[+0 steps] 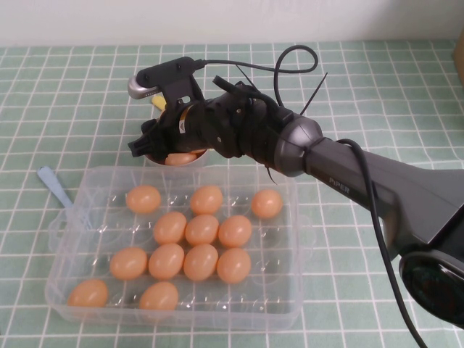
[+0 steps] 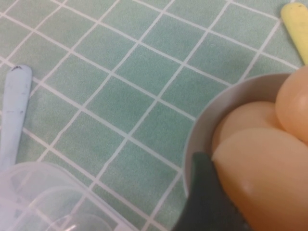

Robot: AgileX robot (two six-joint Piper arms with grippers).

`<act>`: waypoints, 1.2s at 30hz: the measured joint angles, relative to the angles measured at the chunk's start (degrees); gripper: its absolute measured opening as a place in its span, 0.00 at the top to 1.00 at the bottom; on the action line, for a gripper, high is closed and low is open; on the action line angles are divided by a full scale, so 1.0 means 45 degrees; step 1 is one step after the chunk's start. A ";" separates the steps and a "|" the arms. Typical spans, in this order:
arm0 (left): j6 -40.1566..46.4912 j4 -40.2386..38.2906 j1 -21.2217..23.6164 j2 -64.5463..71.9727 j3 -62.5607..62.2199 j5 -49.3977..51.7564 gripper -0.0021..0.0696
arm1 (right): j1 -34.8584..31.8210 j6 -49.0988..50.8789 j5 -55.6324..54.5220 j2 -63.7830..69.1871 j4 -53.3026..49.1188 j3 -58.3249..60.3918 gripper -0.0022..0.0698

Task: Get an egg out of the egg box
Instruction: Place the egg in the bowl

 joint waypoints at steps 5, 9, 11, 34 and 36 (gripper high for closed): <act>0.0000 0.0000 0.0000 0.0000 0.0000 0.0000 0.98 | 0.0000 0.0000 0.0000 0.0000 -0.0050 0.0000 0.44; 0.0000 0.0000 0.0000 0.0000 0.0000 0.0000 0.98 | 0.0000 0.0000 0.0000 0.0000 -0.0059 0.0000 0.41; 0.0000 0.0000 0.0000 0.0000 0.0000 0.0000 0.98 | 0.0000 0.0000 0.0000 0.0000 -0.0107 0.0000 0.41; 0.0000 0.0000 0.0000 0.0000 0.0000 0.0000 0.98 | 0.0000 0.0000 0.0148 0.0000 -0.0195 0.0000 0.35; 0.0000 0.0000 0.0000 0.0000 0.0000 0.0000 0.98 | 0.0000 0.0000 0.0148 0.0000 -0.0195 0.0000 0.35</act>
